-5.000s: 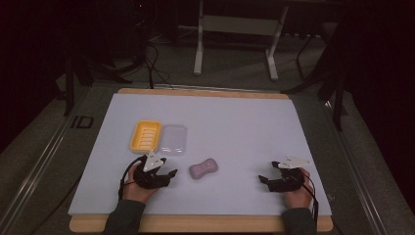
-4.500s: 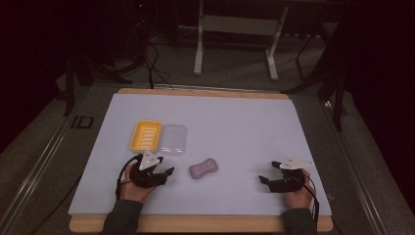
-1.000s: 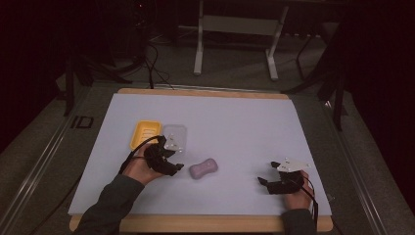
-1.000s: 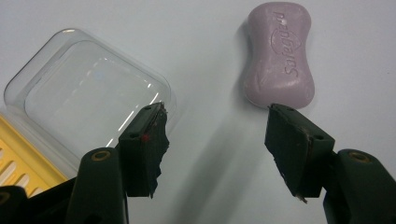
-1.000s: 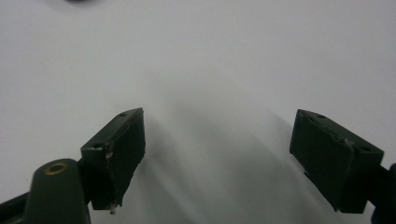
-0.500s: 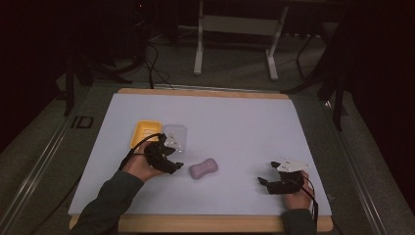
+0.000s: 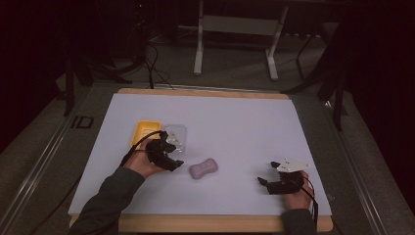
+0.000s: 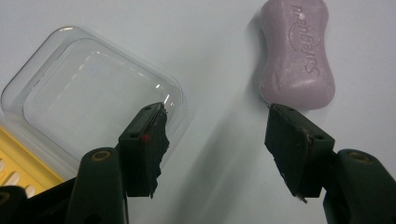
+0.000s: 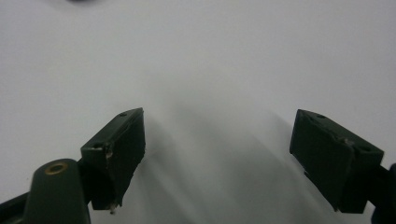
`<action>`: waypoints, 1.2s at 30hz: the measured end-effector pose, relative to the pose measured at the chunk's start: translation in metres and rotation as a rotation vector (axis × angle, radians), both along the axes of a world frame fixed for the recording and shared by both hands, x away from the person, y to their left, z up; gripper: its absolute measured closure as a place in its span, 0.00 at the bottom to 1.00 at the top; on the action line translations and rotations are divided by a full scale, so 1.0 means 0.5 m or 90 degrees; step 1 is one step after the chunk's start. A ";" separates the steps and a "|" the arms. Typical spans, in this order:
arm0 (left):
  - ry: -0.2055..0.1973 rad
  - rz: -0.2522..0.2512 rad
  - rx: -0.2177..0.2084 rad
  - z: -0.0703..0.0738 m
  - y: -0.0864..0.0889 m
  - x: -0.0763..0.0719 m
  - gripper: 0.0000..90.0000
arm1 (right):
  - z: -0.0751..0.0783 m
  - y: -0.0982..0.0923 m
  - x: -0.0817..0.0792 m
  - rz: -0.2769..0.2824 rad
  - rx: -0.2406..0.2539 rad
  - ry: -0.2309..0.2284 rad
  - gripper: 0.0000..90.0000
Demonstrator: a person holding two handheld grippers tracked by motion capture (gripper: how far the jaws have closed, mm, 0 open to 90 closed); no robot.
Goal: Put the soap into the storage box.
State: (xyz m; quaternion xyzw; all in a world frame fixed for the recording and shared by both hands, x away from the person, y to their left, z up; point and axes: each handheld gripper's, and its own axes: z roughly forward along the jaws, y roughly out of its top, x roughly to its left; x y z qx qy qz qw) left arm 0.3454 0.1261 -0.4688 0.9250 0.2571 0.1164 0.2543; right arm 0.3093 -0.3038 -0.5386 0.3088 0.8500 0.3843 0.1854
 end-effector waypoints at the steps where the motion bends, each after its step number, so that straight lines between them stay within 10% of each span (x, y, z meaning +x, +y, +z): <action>1: 0.000 0.000 0.000 0.000 0.000 0.000 0.43 | 0.000 0.000 0.000 0.000 0.000 0.000 0.20; 36: 0.003 -0.037 0.017 0.028 -0.054 0.012 0.43 | 0.000 0.001 0.001 0.000 -0.002 0.002 0.20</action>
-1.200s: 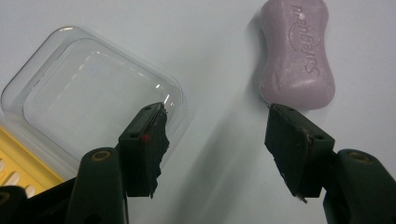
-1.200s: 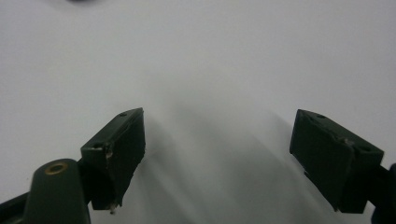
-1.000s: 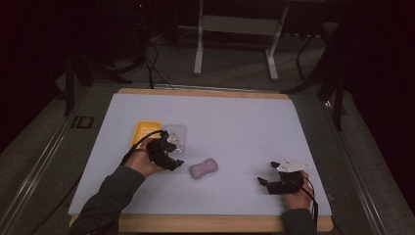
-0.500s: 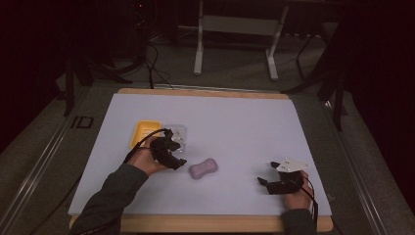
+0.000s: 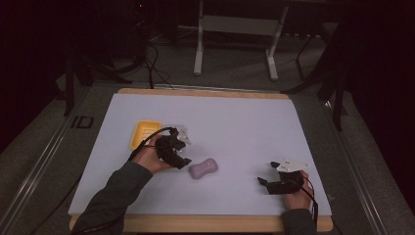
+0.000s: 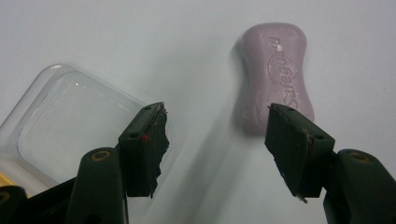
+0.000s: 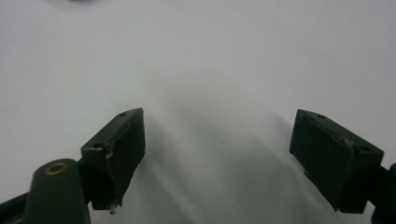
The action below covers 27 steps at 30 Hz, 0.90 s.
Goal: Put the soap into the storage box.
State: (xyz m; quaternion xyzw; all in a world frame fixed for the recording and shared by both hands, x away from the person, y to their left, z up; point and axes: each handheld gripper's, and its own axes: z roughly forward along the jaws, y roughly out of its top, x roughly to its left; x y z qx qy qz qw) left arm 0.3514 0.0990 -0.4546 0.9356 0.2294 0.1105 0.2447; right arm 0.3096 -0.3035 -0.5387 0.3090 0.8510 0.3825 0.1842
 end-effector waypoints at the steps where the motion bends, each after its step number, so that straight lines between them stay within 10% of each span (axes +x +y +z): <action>1: -0.001 -0.003 0.003 0.001 -0.002 0.000 0.43 | 0.000 0.000 0.000 0.000 0.000 0.000 0.20; 27: 0.015 -0.018 0.032 0.020 -0.057 0.003 0.42 | 0.000 0.000 0.000 0.000 -0.001 -0.001 0.20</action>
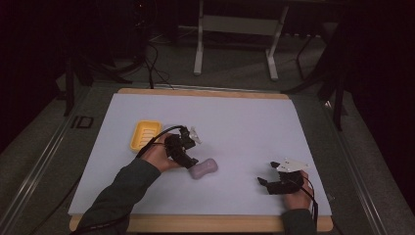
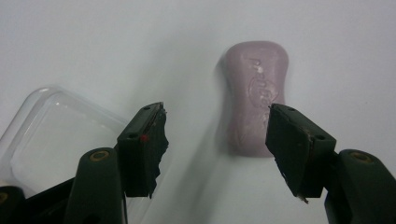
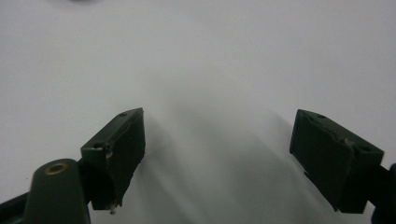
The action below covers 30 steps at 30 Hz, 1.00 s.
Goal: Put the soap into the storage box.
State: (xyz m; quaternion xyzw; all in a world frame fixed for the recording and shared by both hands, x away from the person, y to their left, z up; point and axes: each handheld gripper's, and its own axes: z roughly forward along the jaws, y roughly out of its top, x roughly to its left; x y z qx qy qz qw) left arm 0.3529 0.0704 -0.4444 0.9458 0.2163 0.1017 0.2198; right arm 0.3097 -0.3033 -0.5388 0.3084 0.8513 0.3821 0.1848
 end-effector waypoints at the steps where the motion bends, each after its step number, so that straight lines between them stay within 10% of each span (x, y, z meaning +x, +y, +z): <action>1: 0.003 -0.004 0.006 -0.001 -0.006 0.001 0.42 | 0.000 0.000 0.000 0.000 0.000 0.000 0.20; 30: 0.029 -0.018 0.050 -0.027 -0.074 0.001 0.38 | 0.000 0.000 0.000 0.000 -0.001 0.000 0.20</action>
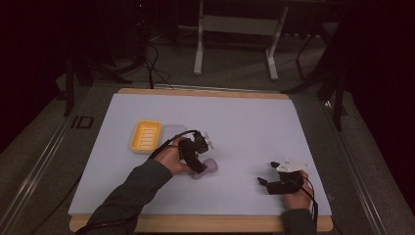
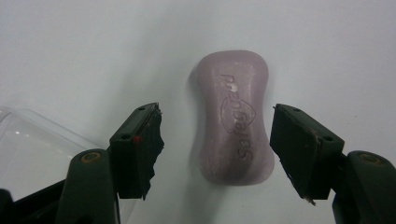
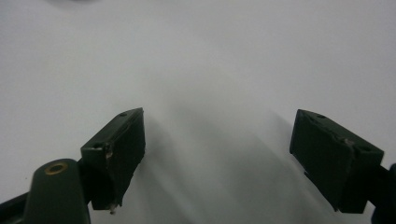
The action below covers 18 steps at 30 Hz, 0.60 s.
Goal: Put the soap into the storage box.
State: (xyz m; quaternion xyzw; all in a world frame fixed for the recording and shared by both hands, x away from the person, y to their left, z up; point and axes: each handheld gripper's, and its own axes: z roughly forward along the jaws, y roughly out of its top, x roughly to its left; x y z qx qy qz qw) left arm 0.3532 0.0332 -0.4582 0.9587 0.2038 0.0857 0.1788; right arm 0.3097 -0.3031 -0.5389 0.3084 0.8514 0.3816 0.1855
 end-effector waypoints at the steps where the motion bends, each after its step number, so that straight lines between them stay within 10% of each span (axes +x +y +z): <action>1: 0.002 -0.004 0.005 -0.003 -0.003 0.000 0.37 | 0.000 0.000 0.000 0.000 0.000 0.000 0.20; 18: 0.014 -0.010 0.038 -0.041 -0.034 0.003 0.34 | 0.000 0.000 0.000 0.000 0.001 0.002 0.20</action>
